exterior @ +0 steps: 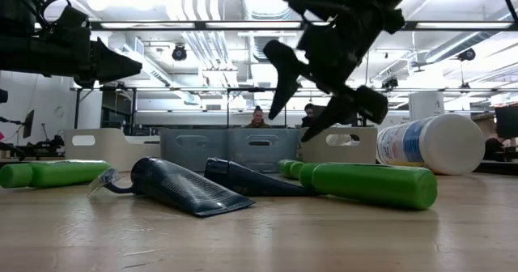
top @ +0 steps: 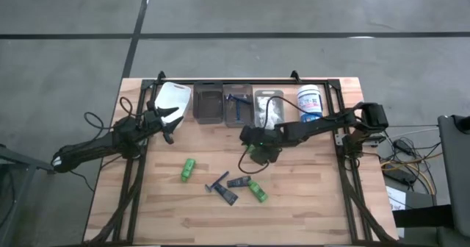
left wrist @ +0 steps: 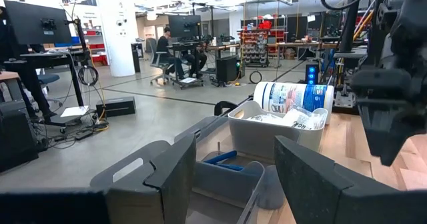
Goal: Pick & Place Travel size toiletries
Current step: Put the top right shampoo into the left black bin
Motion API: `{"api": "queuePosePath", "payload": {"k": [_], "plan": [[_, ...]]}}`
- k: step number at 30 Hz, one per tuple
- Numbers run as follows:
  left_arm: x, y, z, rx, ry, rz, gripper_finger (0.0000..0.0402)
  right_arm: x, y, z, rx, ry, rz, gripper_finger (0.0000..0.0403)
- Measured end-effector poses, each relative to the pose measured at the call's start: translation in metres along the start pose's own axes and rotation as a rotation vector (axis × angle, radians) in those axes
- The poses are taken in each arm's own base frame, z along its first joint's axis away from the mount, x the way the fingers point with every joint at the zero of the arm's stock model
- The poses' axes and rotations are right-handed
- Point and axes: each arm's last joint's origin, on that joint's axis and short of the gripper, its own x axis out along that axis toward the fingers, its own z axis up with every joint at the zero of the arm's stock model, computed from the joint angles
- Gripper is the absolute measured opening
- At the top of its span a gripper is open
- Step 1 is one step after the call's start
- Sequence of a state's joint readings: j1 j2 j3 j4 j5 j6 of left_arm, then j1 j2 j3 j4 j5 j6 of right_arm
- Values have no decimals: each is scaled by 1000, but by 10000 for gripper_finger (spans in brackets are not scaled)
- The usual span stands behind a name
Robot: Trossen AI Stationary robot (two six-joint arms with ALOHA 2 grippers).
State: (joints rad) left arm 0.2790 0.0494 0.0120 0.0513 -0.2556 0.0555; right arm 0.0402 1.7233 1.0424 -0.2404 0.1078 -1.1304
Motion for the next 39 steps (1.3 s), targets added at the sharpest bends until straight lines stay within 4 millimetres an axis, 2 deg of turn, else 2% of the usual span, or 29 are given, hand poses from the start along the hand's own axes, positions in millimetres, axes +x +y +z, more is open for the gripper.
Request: {"api": "queuePosePath", "payload": {"k": [5,9,19,28,39], "plan": [[0,0,0,0,0,-1,207,17,7,-1,-56,13,33,263],[0,0,0,0,0,-1,207,23,4,1,-51,-5,-7,250],[0,0,0,0,1,-1,207,18,3,2,-120,45,49,223],[0,0,0,0,0,0,206,8,-9,5,-242,105,117,211],[0,0,0,0,0,0,207,26,-16,8,-308,180,211,224]]}}
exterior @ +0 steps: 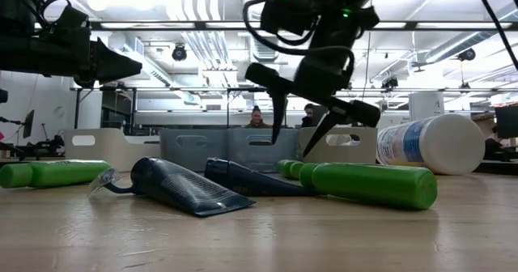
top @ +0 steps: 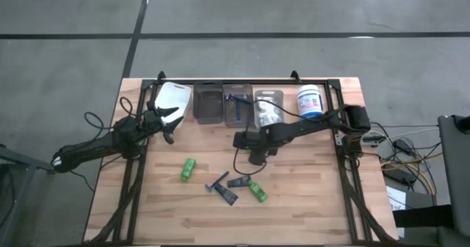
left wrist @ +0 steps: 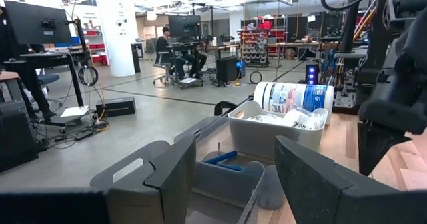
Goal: Pick & Place Travel size toiletries
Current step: Put the top right shampoo into the left black bin
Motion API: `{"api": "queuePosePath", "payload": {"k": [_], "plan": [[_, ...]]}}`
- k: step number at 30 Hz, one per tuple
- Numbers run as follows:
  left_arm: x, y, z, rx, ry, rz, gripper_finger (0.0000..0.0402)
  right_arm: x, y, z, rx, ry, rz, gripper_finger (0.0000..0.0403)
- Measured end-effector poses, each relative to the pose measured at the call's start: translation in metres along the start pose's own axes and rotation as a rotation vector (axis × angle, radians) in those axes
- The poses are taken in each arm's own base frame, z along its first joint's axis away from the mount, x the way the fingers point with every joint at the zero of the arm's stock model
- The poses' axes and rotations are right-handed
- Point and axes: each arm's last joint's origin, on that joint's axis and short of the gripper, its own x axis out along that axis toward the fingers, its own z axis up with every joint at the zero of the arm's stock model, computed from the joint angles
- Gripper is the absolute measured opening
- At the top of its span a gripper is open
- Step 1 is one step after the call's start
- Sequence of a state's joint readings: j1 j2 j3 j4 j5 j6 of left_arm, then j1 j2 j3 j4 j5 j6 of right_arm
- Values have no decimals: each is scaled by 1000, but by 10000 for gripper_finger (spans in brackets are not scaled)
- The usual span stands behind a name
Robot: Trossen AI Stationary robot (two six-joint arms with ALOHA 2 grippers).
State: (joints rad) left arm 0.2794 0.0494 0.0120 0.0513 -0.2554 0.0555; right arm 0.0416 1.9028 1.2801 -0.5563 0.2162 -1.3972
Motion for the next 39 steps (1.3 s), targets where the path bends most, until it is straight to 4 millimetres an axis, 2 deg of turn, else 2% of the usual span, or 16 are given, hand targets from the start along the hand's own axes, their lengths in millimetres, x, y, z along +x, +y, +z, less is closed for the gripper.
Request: {"api": "queuePosePath", "payload": {"k": [7,15,21,25,39], "plan": [[0,0,0,0,2,0,206,4,-12,1,-26,68,110,244],[0,0,0,1,3,-3,206,22,-18,1,-81,109,230,284],[0,0,0,1,4,-3,206,26,-19,-2,-92,139,233,305],[0,0,0,1,4,-3,207,27,-20,-4,-89,139,226,299],[0,0,0,1,3,-3,206,36,-12,-7,-72,93,248,237]]}}
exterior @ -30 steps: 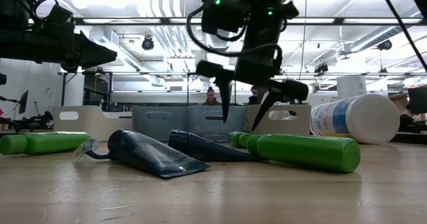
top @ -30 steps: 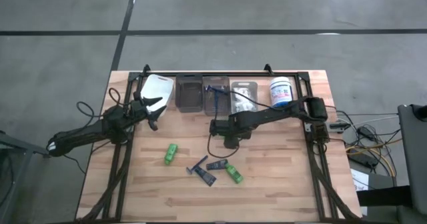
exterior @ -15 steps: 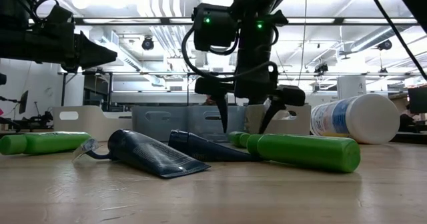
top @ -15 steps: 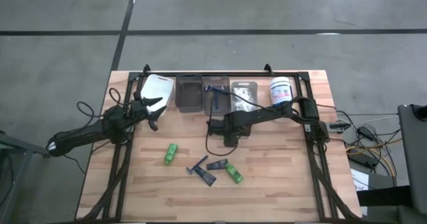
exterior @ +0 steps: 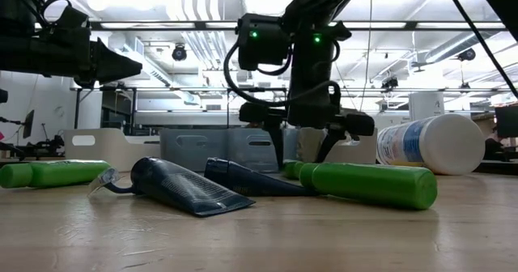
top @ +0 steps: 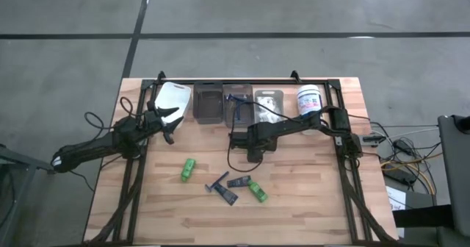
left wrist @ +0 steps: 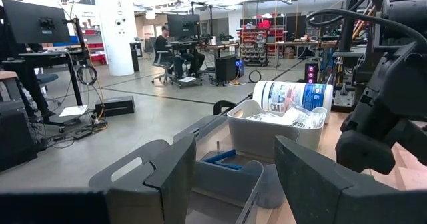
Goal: Pick & Place Travel size toiletries
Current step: Put the top right shampoo into the left black bin
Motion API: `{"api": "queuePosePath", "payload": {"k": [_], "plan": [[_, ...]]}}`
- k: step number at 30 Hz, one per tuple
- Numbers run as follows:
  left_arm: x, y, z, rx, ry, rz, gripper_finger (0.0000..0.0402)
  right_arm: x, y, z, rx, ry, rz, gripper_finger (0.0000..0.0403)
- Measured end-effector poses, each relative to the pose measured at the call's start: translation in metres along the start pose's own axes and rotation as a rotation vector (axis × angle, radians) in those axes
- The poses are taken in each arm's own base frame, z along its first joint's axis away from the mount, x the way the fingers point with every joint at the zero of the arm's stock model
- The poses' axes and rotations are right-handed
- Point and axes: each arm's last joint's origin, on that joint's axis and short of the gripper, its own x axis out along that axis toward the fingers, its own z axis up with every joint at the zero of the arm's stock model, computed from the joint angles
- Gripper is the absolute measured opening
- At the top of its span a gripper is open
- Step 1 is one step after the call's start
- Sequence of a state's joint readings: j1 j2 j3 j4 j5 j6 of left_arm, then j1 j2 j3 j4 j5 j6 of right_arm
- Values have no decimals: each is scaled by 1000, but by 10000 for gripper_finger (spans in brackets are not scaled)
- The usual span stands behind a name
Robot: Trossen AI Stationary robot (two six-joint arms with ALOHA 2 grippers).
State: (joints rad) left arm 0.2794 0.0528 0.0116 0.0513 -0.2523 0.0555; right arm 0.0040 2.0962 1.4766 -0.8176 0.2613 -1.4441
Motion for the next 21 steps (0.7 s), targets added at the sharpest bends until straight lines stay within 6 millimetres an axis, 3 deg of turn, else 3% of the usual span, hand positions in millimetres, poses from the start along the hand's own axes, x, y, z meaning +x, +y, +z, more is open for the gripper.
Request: {"api": "queuePosePath", "payload": {"k": [21], "plan": [[0,0,0,0,0,0,207,-2,-2,4,-5,-45,-20,158]]}}
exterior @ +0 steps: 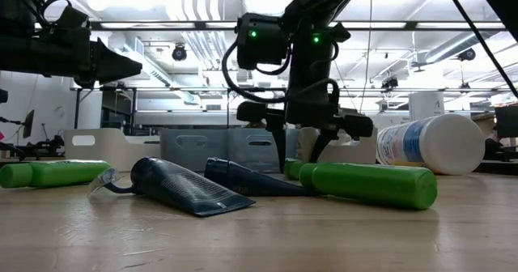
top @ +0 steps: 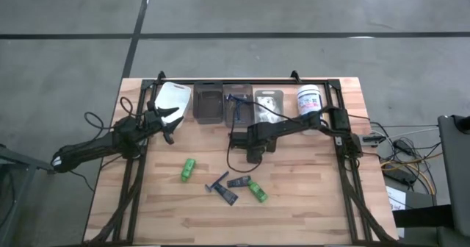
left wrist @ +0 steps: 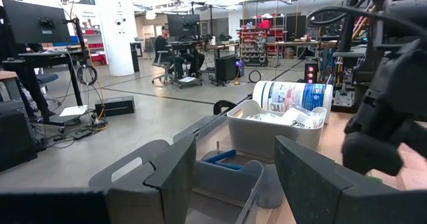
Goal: Pick & Place Travel size toiletries
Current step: Put the top right shampoo into the left black bin
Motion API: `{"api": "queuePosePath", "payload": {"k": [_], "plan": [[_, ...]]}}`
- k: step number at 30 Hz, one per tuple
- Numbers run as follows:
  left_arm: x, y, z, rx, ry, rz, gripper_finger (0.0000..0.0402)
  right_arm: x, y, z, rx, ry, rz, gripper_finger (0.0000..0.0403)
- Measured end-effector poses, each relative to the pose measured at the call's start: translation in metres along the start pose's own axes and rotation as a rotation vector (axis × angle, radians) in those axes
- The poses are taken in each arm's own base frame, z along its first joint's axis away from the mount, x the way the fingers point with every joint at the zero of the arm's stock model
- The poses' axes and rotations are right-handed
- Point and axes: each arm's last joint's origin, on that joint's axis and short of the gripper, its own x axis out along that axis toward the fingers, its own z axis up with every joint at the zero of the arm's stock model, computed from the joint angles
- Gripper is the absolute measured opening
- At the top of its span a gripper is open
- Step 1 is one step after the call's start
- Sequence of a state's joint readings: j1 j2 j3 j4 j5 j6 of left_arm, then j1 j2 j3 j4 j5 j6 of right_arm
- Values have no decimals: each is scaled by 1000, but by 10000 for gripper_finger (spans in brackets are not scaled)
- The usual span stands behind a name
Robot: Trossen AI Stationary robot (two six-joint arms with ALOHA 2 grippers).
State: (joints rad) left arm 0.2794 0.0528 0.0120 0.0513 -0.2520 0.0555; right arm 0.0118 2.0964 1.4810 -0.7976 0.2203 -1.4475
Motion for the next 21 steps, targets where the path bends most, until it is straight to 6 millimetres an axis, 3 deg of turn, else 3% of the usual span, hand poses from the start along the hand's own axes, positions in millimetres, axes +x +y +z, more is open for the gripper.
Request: {"api": "queuePosePath", "payload": {"k": [9,21], "plan": [[0,0,0,0,0,0,206,-18,-13,12,19,-46,-63,183],[0,0,0,0,0,0,207,-24,-20,16,46,-177,-96,155]]}}
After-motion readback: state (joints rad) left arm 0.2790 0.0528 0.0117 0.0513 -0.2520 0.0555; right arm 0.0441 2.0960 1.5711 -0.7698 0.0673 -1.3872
